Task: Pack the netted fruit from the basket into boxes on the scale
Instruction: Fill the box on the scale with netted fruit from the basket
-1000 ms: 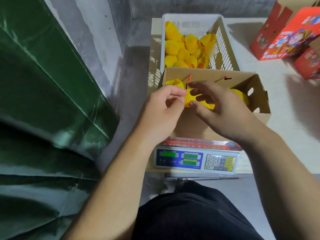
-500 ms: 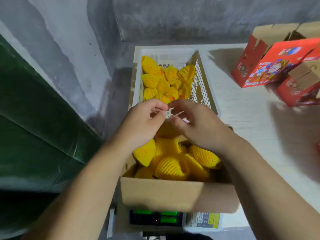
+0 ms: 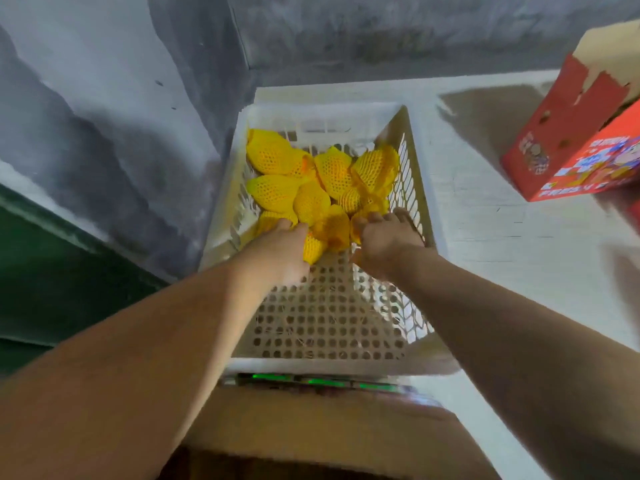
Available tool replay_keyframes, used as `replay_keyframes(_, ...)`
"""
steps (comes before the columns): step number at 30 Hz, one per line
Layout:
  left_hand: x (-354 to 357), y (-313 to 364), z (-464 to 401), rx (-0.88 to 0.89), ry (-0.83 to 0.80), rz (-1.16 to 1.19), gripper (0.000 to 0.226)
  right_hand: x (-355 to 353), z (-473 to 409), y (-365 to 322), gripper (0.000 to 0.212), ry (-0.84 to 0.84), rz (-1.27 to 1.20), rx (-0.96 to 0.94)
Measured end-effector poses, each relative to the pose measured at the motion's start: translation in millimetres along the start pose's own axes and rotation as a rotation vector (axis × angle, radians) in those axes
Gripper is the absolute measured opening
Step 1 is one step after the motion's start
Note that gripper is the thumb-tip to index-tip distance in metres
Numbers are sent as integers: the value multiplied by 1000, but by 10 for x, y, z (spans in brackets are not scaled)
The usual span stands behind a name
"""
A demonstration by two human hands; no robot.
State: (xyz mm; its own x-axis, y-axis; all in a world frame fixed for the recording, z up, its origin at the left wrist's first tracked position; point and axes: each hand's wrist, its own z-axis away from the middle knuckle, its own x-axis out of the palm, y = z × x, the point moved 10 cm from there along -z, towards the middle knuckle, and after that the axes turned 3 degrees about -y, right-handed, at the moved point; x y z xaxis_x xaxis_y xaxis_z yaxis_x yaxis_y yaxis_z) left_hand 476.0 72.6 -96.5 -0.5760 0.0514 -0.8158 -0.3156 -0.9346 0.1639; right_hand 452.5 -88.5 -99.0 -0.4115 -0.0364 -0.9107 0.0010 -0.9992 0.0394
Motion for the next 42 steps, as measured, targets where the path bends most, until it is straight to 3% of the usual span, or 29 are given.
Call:
replay_keyframes(3,177,-37,-267,-79,-81,-14,86,306,-332,60,86,-81,-105,66)
replay_keyframes(7,416,-172,-331,-249,-84,-56,103,401,-534,61,104,25,-266,65)
replay_keyframes(8,437,-199,-341,-275,-61,-31,104,388,-557,86,101,72,-290,93)
replay_keyframes(11,455,-260,-375,-305,23,35,101,417,-585,149,64,134,-364,193)
replay_keyframes(15,548,-58,-378,-163,-1,29,95,596,-626,152,63,20,-343,277)
replay_keyframes(18,546,197,-373,-60,13,-58,90,619,-634,187,54,34,-405,283)
replay_keyframes(20,514,322,-361,-59,-7,-100,101,616,-610,215,61,47,-392,289)
replay_keyframes(23,329,403,-280,-74,8,-179,111,664,-520,230,91,-7,-466,357)
replay_keyframes(25,174,356,-129,-89,11,-59,114,653,-438,227,105,-24,-520,369)
replay_keyframes(29,-176,148,279,-67,79,270,110,334,-152,69,101,-35,-505,188)
replay_keyframes(32,-385,17,767,-46,218,618,98,42,317,-30,77,-66,-873,75)
replay_keyframes(35,-424,31,1355,77,282,1057,82,-453,992,-88,51,45,-1248,-42)
replay_keyframes(39,-322,-23,2307,152,335,1269,86,-852,1960,-244,63,173,-1424,-78)
replay_keyframes(42,-25,-130,2819,110,294,1473,83,-798,2628,-452,59,225,-1621,-77)
